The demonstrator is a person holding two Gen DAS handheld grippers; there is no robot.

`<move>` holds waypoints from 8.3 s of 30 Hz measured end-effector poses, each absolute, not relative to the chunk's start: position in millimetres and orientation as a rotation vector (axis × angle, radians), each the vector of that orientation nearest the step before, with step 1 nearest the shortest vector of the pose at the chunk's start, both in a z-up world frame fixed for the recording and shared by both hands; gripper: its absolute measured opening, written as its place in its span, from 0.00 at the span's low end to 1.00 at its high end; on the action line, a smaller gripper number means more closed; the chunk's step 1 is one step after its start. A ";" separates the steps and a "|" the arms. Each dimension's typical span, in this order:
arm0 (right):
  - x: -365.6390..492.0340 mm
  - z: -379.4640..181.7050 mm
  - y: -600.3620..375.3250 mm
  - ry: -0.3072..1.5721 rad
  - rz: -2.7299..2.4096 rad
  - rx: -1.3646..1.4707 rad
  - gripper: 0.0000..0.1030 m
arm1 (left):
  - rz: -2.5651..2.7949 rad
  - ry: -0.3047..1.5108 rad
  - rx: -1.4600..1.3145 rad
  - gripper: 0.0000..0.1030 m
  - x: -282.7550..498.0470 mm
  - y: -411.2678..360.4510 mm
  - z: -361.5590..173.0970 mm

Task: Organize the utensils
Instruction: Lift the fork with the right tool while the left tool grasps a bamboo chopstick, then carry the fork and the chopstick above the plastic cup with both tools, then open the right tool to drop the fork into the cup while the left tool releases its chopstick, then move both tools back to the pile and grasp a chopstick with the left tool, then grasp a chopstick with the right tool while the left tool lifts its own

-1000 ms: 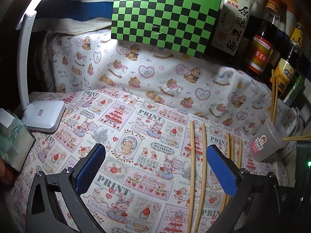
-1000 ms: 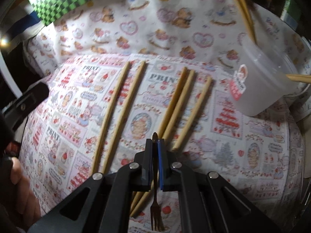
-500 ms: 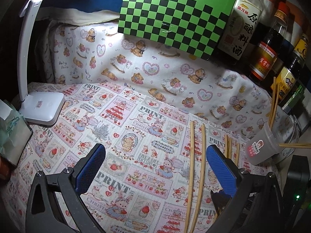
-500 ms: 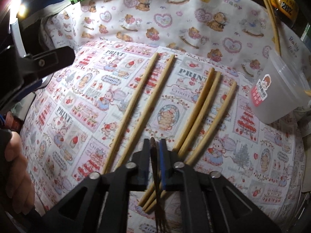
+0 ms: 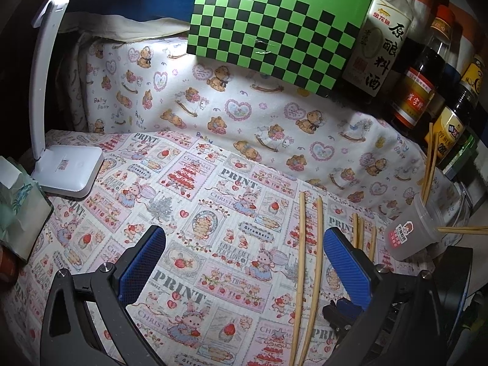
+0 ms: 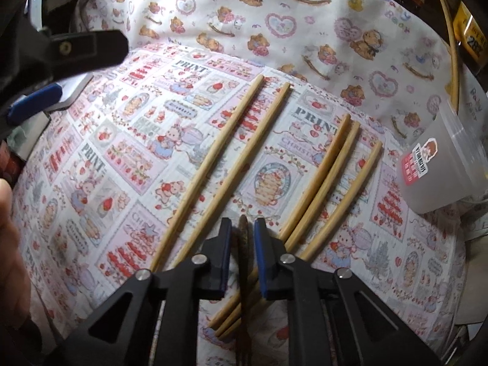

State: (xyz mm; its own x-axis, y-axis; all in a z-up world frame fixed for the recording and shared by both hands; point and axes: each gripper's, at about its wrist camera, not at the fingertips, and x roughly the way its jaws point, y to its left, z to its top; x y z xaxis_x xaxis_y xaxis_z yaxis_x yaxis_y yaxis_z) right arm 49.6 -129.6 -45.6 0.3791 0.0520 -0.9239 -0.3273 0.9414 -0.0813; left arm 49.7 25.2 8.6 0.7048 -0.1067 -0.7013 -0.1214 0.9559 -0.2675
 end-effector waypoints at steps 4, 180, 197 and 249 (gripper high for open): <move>49.0 -43.3 -137.8 1.152 0.259 -0.217 0.07 | 0.009 0.797 -0.309 0.99 51.3 27.9 9.4; 1.3 35.8 -267.0 0.686 -0.001 0.147 0.61 | -0.207 0.514 0.008 0.96 33.5 -34.9 32.6; 7.1 13.9 -251.8 0.736 -0.041 0.109 0.69 | -0.369 1.056 0.073 0.39 71.9 -67.4 -47.1; 26.4 -47.9 -204.2 0.956 -0.013 -0.091 0.63 | -0.175 0.375 -0.189 0.05 1.6 -3.6 58.6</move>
State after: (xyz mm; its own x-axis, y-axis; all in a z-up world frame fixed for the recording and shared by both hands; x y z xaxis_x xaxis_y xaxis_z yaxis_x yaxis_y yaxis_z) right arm 26.4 -204.2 -47.9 0.5770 -0.0510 -0.8151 -0.0294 0.9961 -0.0832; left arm 1.6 -3.6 58.6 0.9158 -0.2042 -0.3458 0.1347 0.9674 -0.2145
